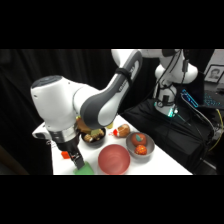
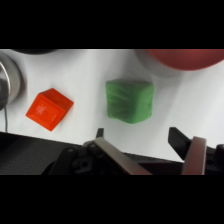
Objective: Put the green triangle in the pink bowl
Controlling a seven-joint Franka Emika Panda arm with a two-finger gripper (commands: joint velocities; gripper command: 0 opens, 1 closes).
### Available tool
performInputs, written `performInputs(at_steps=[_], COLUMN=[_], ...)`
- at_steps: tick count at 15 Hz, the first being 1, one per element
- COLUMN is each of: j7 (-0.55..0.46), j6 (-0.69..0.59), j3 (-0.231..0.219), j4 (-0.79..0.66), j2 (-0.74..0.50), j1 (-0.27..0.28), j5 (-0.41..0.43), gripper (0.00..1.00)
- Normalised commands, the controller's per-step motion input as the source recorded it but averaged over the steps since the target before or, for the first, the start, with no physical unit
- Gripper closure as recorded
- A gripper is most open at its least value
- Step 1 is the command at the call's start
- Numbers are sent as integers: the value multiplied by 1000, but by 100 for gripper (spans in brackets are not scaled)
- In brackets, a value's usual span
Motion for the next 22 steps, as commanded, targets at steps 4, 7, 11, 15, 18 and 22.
performInputs(at_steps=[4, 7, 11, 15, 18, 22], j7=[50, 51, 61, 54, 34, 14], j6=[-139, -121, -80, -48, -54, -62], j3=[4, 9, 9, 9, 20, 25], j4=[483, 402, 277, 177, 182, 203], j2=[341, 292, 202, 133, 113, 110], j1=[27, 24, 28, 15, -3, -24], j5=[-6, 12, 18, 26, 44, 56], gripper=[0, 0, 0, 0, 0, 30])
